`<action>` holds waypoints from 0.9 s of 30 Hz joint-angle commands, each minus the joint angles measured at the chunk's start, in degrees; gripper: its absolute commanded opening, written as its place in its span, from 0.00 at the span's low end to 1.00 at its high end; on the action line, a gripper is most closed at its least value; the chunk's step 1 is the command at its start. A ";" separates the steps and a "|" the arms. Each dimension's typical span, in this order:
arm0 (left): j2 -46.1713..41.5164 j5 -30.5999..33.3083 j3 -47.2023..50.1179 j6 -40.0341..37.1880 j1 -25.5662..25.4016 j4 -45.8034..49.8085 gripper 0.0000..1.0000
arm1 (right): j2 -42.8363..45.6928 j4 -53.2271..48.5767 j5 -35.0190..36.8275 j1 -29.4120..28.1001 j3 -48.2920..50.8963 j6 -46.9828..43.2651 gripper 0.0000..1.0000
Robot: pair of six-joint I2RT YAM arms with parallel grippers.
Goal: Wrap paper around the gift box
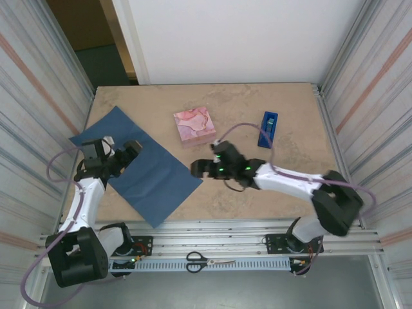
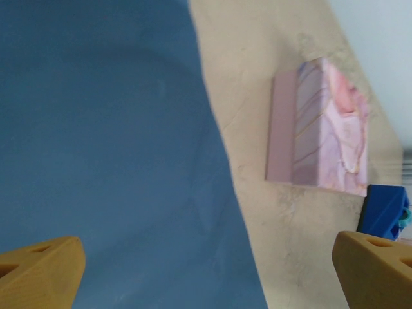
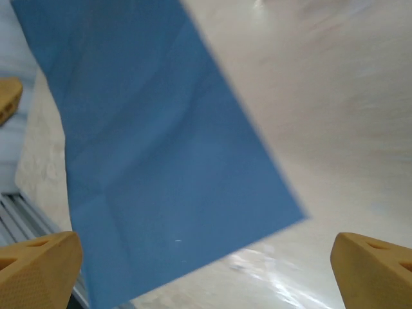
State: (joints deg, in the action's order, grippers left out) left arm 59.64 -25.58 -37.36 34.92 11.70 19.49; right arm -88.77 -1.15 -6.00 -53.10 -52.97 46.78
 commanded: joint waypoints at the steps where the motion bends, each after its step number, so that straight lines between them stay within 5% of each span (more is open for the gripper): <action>1: -0.49 1.14 -3.40 -2.14 1.05 10.91 0.99 | -8.67 -0.02 0.40 -6.47 -8.57 2.83 0.98; 6: 0.12 1.08 -4.99 -5.43 1.29 13.36 0.99 | -21.58 -3.47 -8.09 -10.40 -19.01 2.76 0.98; 11: 0.81 -0.54 -6.11 -7.55 1.31 14.18 0.99 | -25.24 -7.44 -10.44 -9.80 -18.98 2.20 0.98; 20: 4.87 -6.78 -7.12 -9.06 0.67 12.59 0.99 | -18.53 -16.55 -10.44 -4.99 -8.84 -6.19 0.98; 27: 12.17 -4.37 -11.35 -10.91 -8.88 12.07 0.99 | -8.62 -27.63 -9.98 3.86 -1.71 -22.05 0.98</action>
State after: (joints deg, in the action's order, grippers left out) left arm 68.97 -29.93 -45.63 26.17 5.93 31.44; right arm -99.85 -16.88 -17.67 -53.74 -57.23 33.32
